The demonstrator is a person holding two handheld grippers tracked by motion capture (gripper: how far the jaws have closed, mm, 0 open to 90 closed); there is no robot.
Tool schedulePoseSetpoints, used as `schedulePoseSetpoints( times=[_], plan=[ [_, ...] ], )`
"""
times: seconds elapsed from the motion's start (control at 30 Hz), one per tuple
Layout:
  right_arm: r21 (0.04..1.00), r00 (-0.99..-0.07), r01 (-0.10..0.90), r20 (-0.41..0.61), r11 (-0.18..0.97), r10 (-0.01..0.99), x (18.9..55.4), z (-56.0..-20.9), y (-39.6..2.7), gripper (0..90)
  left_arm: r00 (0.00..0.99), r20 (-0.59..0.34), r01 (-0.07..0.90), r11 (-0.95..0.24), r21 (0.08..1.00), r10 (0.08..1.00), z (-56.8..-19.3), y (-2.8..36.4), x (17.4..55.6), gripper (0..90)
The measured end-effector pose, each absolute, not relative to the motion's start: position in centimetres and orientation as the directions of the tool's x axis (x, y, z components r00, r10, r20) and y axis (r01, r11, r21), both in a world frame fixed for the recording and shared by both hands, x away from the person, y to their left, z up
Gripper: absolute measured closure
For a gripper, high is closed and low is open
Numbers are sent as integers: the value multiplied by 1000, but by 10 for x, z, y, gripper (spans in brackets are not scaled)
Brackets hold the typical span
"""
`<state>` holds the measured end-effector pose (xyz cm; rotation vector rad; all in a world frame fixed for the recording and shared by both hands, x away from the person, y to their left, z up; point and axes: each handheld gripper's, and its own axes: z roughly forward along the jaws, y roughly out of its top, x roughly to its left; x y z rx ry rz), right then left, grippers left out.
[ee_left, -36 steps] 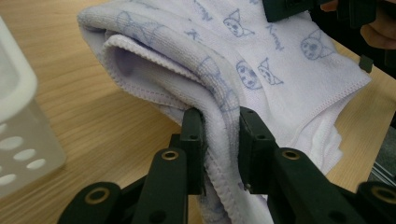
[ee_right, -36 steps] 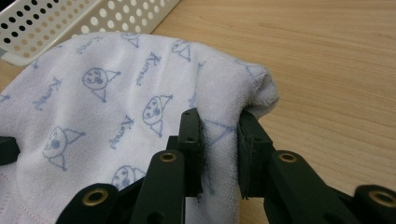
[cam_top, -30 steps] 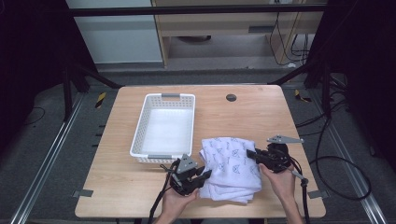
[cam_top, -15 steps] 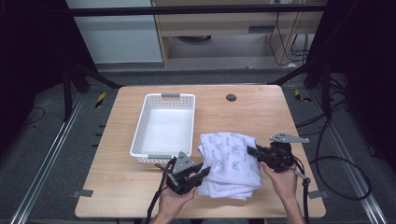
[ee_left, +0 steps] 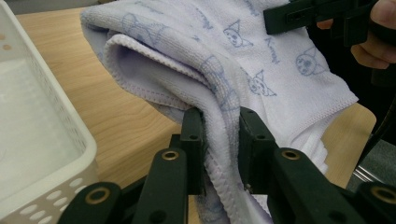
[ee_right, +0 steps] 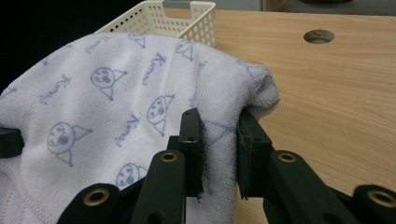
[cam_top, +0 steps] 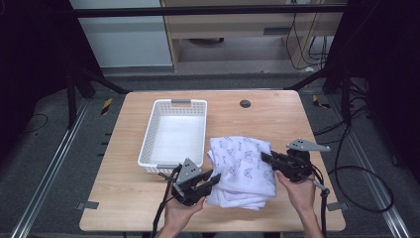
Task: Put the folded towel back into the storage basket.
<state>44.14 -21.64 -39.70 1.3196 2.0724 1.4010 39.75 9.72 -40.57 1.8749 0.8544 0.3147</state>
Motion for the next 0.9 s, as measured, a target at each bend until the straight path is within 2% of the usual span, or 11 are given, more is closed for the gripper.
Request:
schedulePoseSetpoints(
  times=[0.9],
  plan=[
    [894, -542, 433, 158, 114, 825, 443, -353, -186, 754, 698, -131, 354, -181, 917, 704, -372, 121, 395, 739]
  ],
)
